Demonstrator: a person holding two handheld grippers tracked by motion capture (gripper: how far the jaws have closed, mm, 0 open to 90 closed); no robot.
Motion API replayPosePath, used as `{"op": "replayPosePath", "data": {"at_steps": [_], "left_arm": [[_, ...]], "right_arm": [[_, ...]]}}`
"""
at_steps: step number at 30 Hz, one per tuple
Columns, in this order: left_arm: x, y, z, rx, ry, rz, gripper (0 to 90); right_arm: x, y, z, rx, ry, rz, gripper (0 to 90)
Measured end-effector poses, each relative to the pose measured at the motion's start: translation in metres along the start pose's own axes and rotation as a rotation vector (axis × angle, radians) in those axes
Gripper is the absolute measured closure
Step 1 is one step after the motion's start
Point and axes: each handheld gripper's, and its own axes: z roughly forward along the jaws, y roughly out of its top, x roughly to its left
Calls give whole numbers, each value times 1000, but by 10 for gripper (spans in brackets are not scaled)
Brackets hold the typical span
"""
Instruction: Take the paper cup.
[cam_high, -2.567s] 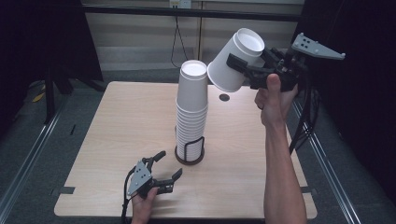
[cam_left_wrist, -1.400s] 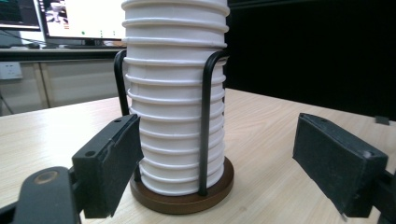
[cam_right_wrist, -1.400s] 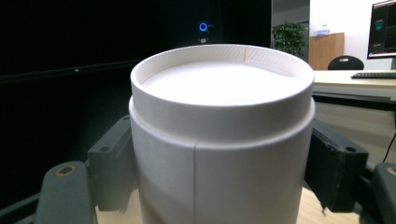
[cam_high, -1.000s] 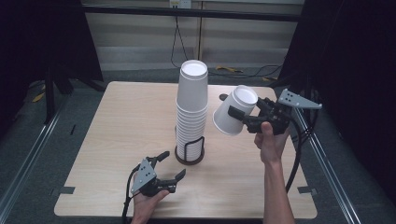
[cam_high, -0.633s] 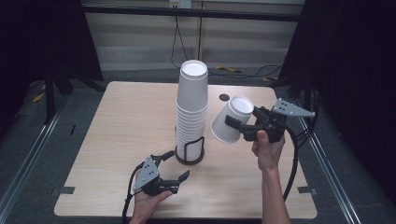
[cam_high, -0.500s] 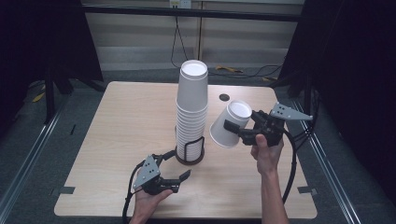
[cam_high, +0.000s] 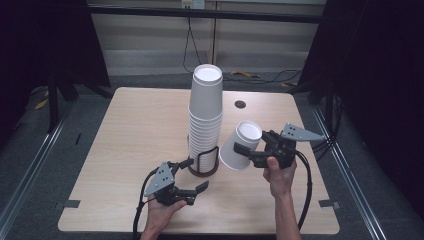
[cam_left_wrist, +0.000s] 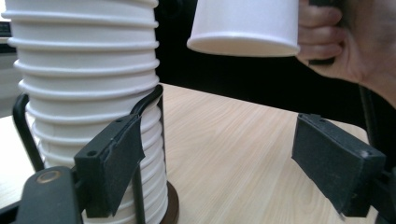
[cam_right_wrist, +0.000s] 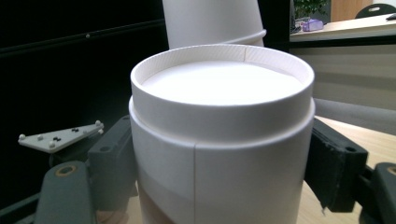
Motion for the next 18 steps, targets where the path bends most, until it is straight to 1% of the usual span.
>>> {"op": "replayPosePath", "data": {"at_steps": [2, 3, 5, 7, 8, 10, 11, 14, 15, 16, 18], "left_arm": [[-1, 2, 2, -4, -16, -9, 164], [0, 4, 2, 10, -18, 7, 164], [-1, 5, 3, 0, -25, 3, 164], [-2, 6, 5, 5, -31, -2, 162], [-2, 6, 5, 12, -37, 10, 159], [-3, 7, 7, 11, -45, 11, 159], [-4, 8, 8, 15, -51, 18, 158], [-5, 10, 8, -2, -82, 8, 159], [-5, 10, 8, 10, -78, 20, 159], [-5, 10, 10, 9, -72, 24, 157], [-4, 9, 12, 31, -76, 26, 156]], "right_arm": [[1, -3, 0, -3, 10, 7, 221], [1, -5, 0, -2, 7, 8, 221], [2, -9, 0, -2, 19, 12, 221], [3, -12, 0, -3, 21, 16, 221], [3, -13, 1, -3, 29, 19, 221], [5, -17, 1, 1, 34, 20, 221], [5, -18, 2, 4, 36, 24, 222], [5, -24, 0, -1, 47, 32, 223], [6, -25, 0, -4, 48, 35, 224], [6, -27, -1, -3, 47, 38, 224], [6, -30, 0, 7, 50, 41, 224]]}}
